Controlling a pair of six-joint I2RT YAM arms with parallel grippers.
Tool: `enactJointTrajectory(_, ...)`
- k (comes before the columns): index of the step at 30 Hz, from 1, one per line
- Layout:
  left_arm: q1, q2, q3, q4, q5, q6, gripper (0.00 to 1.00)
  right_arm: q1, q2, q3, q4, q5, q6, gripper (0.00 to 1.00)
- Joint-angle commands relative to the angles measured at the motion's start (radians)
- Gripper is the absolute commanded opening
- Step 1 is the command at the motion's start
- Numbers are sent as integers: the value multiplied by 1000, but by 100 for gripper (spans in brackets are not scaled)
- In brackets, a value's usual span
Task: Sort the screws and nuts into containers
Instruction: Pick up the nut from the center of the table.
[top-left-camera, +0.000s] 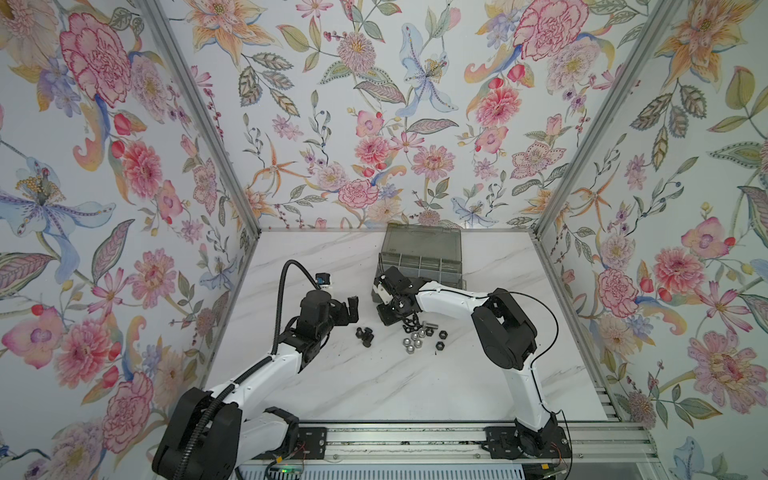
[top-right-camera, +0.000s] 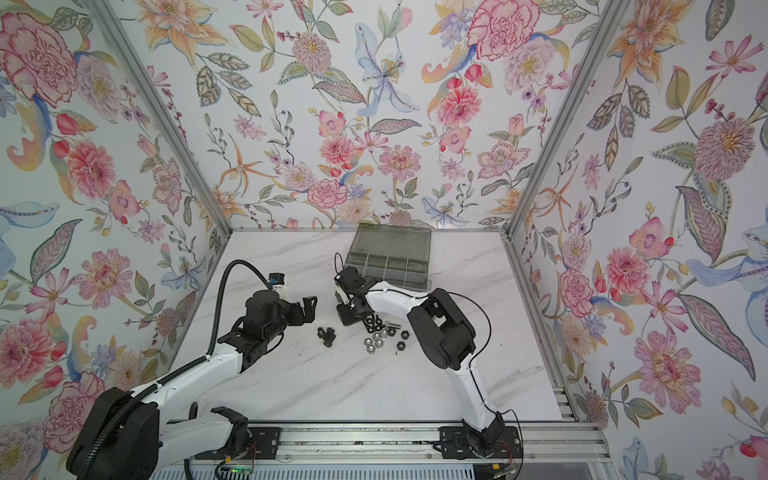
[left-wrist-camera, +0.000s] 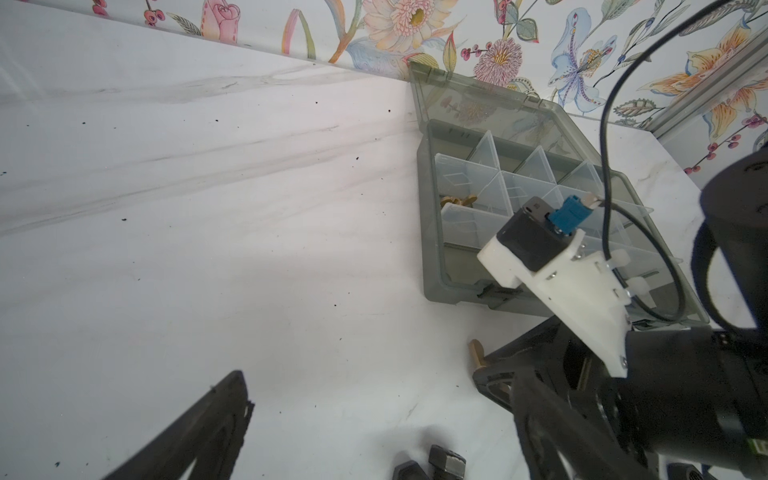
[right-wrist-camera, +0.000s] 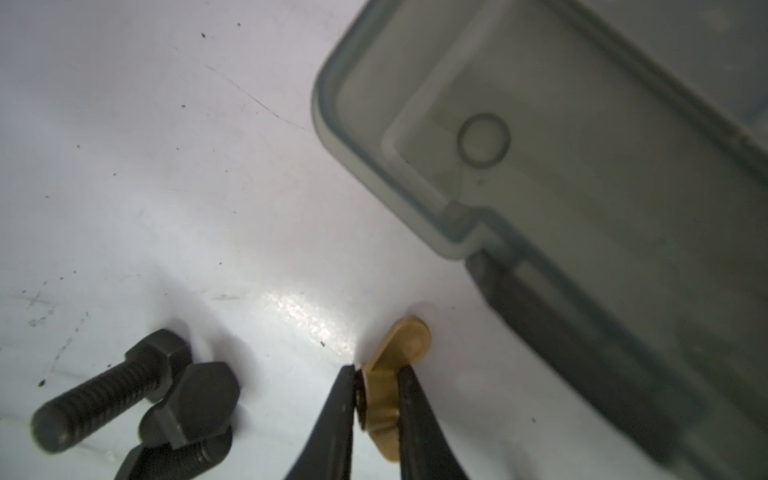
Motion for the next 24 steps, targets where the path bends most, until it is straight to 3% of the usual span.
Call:
enactJointTrajectory(1,7,-16,-14,-3,3,-9,99,1,17,5,-15,18,-8,14)
enactJointTrajectory(9,6,-12,-16,2,6,-9,99,-4,-18,4,-14,17,-41,0)
enactJointTrajectory(24,6,-5,-12,8,15,-17,99,-34,-114,3,-14,-40,-82,0)
